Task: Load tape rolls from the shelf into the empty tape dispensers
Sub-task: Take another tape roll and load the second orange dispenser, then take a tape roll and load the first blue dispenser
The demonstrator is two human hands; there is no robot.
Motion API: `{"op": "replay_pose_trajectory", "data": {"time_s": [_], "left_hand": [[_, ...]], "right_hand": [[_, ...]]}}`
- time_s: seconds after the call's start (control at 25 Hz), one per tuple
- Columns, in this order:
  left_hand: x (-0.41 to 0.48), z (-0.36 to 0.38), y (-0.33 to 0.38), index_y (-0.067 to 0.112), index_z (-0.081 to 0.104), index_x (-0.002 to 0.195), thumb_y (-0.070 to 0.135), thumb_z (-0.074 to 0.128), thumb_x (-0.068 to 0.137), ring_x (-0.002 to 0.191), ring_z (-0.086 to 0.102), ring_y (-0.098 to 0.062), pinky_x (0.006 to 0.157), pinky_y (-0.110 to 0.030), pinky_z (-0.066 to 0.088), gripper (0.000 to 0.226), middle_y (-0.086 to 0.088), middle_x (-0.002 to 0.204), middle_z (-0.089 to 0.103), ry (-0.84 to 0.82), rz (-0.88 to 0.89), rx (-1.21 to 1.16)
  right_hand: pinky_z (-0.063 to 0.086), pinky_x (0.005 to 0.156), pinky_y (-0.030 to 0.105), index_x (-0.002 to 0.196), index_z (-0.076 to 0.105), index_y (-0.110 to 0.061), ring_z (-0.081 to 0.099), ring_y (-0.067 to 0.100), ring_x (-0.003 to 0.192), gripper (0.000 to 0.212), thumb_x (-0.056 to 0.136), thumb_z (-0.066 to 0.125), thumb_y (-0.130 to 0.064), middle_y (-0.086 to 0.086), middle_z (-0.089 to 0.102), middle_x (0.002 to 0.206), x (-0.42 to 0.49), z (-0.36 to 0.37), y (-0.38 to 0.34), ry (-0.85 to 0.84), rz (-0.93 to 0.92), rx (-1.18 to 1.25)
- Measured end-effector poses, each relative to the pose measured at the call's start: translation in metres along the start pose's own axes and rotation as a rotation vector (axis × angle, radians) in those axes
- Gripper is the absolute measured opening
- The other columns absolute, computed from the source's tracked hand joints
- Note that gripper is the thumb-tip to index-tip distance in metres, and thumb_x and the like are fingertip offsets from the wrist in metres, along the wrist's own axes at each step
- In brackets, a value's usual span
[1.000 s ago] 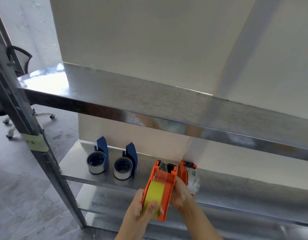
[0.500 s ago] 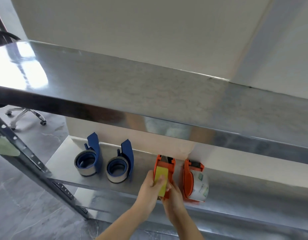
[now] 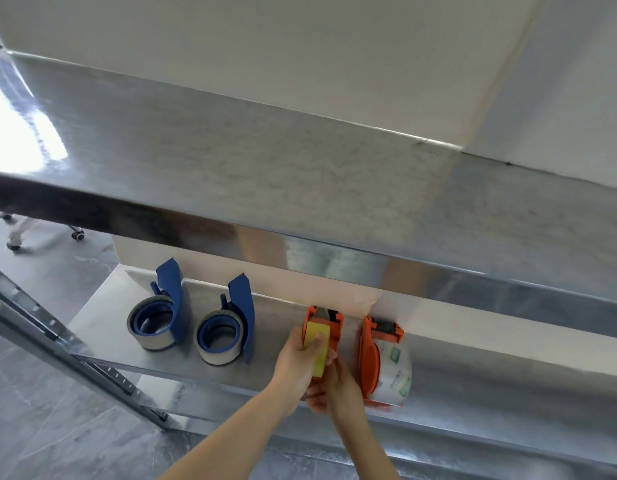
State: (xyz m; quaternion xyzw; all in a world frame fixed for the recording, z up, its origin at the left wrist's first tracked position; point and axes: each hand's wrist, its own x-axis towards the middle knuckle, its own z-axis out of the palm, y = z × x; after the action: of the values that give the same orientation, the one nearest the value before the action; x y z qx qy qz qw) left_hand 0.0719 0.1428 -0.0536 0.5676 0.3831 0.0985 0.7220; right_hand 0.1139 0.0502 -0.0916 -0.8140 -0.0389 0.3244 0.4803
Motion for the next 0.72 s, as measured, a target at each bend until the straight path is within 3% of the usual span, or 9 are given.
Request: {"op": "replay_pose_trajectory", "data": {"time_s": [0.12, 0.24, 0.32, 0.4, 0.56, 0.72], "left_hand": [[0.0, 0.001, -0.003, 0.02, 0.056, 0.097, 0.033, 0.052, 0.097, 0.084, 0.071, -0.02, 0.079, -0.036, 0.056, 0.013, -0.002, 0.088, 0.074, 0.019, -0.02, 0.033], [-0.004, 0.001, -0.006, 0.022, 0.058, 0.103, 0.034, 0.051, 0.097, 0.094, 0.067, -0.017, 0.07, -0.025, 0.05, 0.014, -0.002, 0.1, 0.071, 0.003, -0.06, 0.018], [-0.006, -0.001, -0.007, 0.021, 0.059, 0.105, 0.033, 0.051, 0.098, 0.094, 0.067, -0.015, 0.064, -0.019, 0.047, 0.016, -0.001, 0.101, 0.071, -0.022, -0.096, -0.01], [-0.006, -0.004, -0.005, 0.022, 0.061, 0.108, 0.032, 0.054, 0.096, 0.094, 0.065, -0.013, 0.062, -0.019, 0.045, 0.017, 0.0, 0.103, 0.071, -0.039, -0.127, -0.047], [-0.002, -0.005, -0.001, 0.021, 0.064, 0.104, 0.031, 0.059, 0.092, 0.095, 0.063, -0.019, 0.069, -0.028, 0.045, 0.016, -0.002, 0.1, 0.071, 0.004, -0.171, -0.012], [-0.011, -0.008, -0.004, 0.015, 0.062, 0.092, 0.03, 0.062, 0.09, 0.091, 0.067, -0.024, 0.075, -0.034, 0.055, 0.016, -0.005, 0.091, 0.07, 0.076, -0.165, 0.062]], "right_hand": [[0.046, 0.064, 0.025, 0.108, 0.058, -0.027, 0.061, 0.008, 0.075, 0.029, 0.101, 0.033, -0.039, -0.007, 0.065, 0.086, -0.017, -0.009, 0.01, 0.128, -0.219, -0.38], [0.047, 0.082, 0.022, 0.117, 0.057, -0.035, 0.057, 0.002, 0.096, 0.023, 0.098, 0.045, -0.039, -0.015, 0.057, 0.104, -0.027, -0.012, 0.0, 0.19, -0.342, -0.245], [0.05, 0.084, 0.02, 0.115, 0.057, -0.037, 0.058, -0.003, 0.095, 0.024, 0.092, 0.06, -0.031, -0.024, 0.058, 0.101, -0.025, -0.011, -0.009, 0.156, -0.349, -0.179], [0.054, 0.081, 0.022, 0.11, 0.061, -0.033, 0.06, -0.006, 0.087, 0.025, 0.088, 0.066, -0.024, -0.022, 0.063, 0.095, -0.018, -0.011, -0.014, 0.166, -0.352, -0.217], [0.054, 0.074, 0.017, 0.106, 0.062, -0.031, 0.061, -0.007, 0.078, 0.021, 0.088, 0.066, -0.022, -0.021, 0.065, 0.086, -0.01, -0.011, -0.015, 0.147, -0.324, -0.263], [0.059, 0.074, 0.026, 0.099, 0.056, -0.039, 0.063, -0.004, 0.076, 0.021, 0.088, 0.066, -0.025, -0.018, 0.068, 0.085, -0.008, -0.013, -0.016, 0.124, -0.308, -0.247]]}}
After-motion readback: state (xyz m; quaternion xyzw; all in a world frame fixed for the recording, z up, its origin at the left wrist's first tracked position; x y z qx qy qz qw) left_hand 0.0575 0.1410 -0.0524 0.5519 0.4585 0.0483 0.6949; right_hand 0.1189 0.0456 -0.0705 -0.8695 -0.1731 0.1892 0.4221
